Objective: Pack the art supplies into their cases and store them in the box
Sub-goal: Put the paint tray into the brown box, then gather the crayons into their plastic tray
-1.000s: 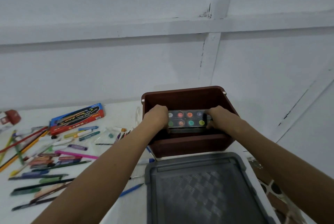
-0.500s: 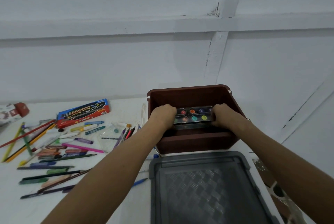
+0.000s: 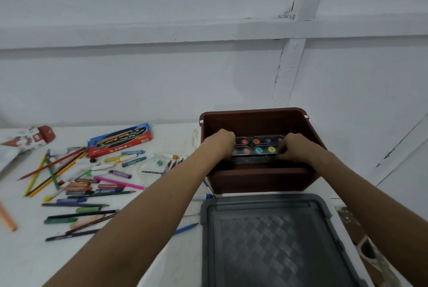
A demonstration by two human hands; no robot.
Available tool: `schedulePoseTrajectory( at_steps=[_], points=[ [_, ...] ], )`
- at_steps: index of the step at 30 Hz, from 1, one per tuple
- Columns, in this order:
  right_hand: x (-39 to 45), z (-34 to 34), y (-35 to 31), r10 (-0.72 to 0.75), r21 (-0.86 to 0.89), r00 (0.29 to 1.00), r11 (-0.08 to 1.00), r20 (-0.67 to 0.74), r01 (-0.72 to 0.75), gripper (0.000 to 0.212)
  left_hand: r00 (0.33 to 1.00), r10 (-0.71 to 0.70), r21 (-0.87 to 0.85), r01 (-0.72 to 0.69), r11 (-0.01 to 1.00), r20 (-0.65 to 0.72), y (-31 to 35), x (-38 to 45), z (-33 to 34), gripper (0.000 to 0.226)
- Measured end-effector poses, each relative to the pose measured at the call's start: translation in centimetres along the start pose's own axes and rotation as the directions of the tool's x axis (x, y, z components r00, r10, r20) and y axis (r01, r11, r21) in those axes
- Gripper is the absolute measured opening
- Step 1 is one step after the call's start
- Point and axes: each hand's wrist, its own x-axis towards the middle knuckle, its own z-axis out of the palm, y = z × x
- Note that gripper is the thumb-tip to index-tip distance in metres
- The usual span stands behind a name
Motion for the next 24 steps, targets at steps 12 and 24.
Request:
schedulePoseTrajectory(
  at_steps=[12,24],
  points=[
    [-2.2,-2.4,-14.1,-0.338,0.332,0.871,0.826,-0.355,0.456,0.005,0.879,-0.164,-0.415,-0.042,0.909,-0.448,-10.5,-8.7,-4.4,0.012],
    [-2.1,10.1,-26.6,-0.224,0.236,0.956,0.935,-0.19,0.266,0.019,0.975,-0.181,-0.364,0.124,0.923,-0.129,-26.2,-10.3,5.3,0.046]
  ],
)
